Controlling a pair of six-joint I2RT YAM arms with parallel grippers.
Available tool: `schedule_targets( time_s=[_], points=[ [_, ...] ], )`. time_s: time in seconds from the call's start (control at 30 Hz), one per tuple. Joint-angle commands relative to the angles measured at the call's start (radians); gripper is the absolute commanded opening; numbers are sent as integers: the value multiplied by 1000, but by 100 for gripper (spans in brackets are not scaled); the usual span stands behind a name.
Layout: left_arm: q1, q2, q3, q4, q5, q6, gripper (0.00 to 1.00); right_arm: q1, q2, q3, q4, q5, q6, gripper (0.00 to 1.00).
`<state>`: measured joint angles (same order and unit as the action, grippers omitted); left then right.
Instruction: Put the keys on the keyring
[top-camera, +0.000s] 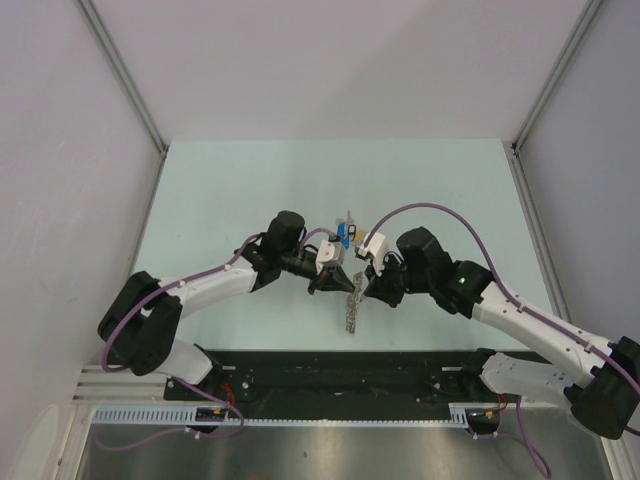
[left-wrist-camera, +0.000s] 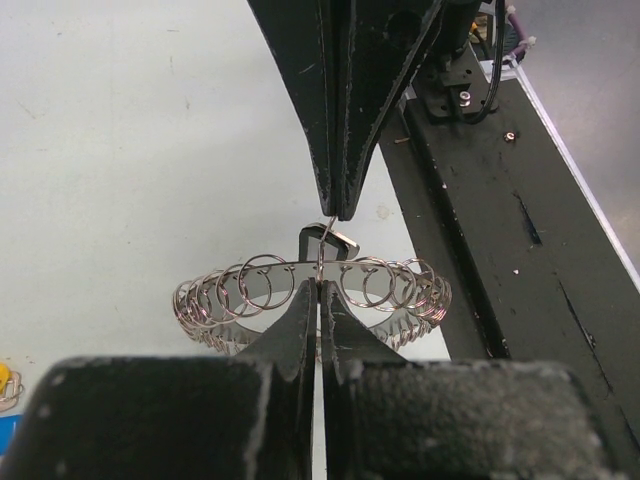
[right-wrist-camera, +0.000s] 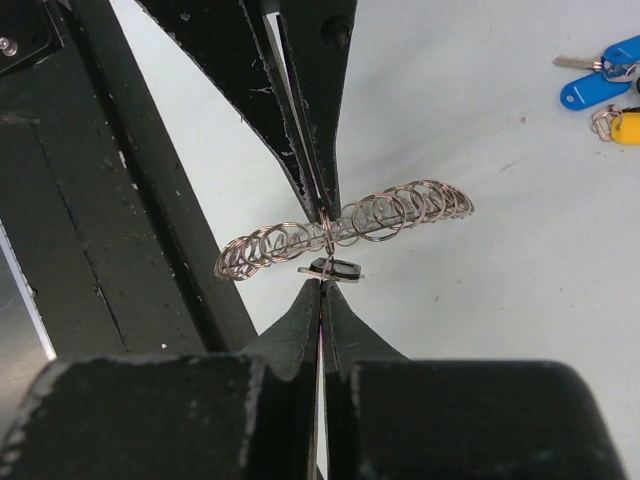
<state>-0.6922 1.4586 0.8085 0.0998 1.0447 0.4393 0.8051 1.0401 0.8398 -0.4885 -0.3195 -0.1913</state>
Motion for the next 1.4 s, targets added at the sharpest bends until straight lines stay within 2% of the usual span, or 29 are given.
schedule_targets(
  time_s=[0.0,1.03,1.37],
  points=[
    [-20,0,50,-18,63,52,0,-6,3,18,59,-30,4,0],
    [-59,-24,61,-58,78,81,0,-67,17,18,76,-193,-11,0],
    [-59,-23,49,-11,35,38,1,-69,9,16,61,-148,3,0]
  ],
)
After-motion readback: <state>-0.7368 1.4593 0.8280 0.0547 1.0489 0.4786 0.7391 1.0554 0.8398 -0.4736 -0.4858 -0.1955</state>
